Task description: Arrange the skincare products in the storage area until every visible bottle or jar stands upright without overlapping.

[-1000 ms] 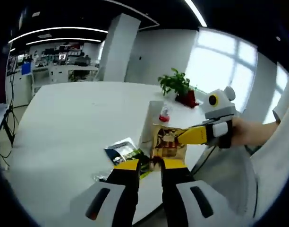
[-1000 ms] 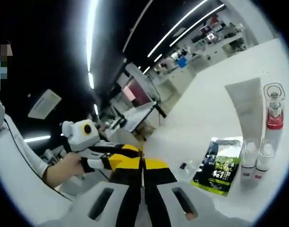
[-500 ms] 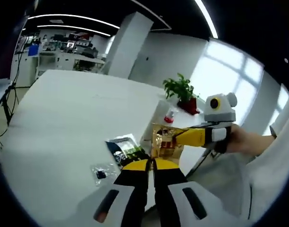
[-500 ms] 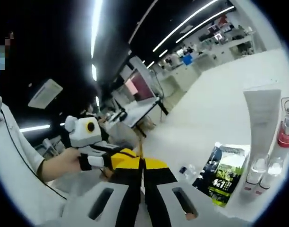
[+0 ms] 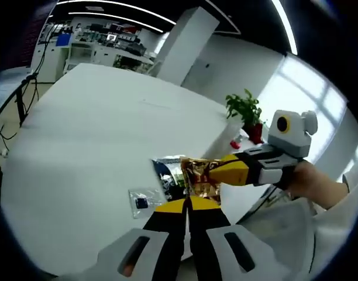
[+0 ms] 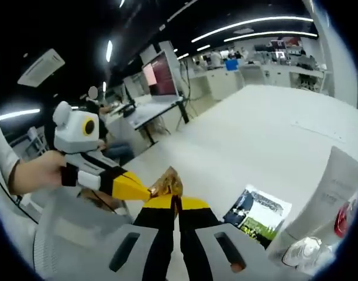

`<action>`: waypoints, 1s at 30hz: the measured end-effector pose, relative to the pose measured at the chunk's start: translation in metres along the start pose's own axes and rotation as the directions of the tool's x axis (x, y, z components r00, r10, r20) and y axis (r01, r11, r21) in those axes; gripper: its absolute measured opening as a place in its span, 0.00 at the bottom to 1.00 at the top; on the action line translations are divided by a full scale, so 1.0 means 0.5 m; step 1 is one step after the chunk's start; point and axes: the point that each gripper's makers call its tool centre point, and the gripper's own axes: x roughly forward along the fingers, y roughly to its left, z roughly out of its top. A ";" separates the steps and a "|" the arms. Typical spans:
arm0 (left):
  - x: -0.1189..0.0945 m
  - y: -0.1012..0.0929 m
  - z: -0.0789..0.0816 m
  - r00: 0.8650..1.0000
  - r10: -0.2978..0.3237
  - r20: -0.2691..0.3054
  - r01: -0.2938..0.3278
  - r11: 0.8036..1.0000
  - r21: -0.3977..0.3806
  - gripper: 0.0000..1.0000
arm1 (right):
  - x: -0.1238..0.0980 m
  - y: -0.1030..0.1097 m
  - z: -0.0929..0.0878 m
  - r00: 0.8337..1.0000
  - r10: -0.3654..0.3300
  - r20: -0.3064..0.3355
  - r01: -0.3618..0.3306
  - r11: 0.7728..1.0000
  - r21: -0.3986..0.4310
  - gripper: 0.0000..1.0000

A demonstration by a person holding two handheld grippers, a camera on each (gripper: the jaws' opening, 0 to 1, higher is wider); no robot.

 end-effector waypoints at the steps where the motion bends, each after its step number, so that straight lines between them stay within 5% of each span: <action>1: 0.005 0.008 -0.001 1.000 0.007 -0.004 -0.007 1.000 -0.004 0.01 | 0.005 -0.002 -0.001 1.000 -0.006 -0.005 0.006 1.000 -0.001 0.02; 14: 0.067 0.080 0.005 0.998 0.050 -0.047 -0.051 0.998 -0.028 0.02 | 0.093 -0.077 -0.018 0.986 -0.136 -0.093 0.126 0.986 -0.106 0.01; 17: 0.082 0.095 0.009 0.996 0.062 -0.061 -0.063 0.998 -0.014 0.02 | 0.113 -0.098 -0.017 0.981 -0.178 -0.073 0.173 0.982 -0.071 0.01; 30: 0.183 0.187 0.009 0.988 0.086 -0.126 -0.088 0.996 -0.010 0.02 | 0.195 -0.195 -0.066 0.947 -0.279 -0.158 0.257 0.955 -0.147 0.02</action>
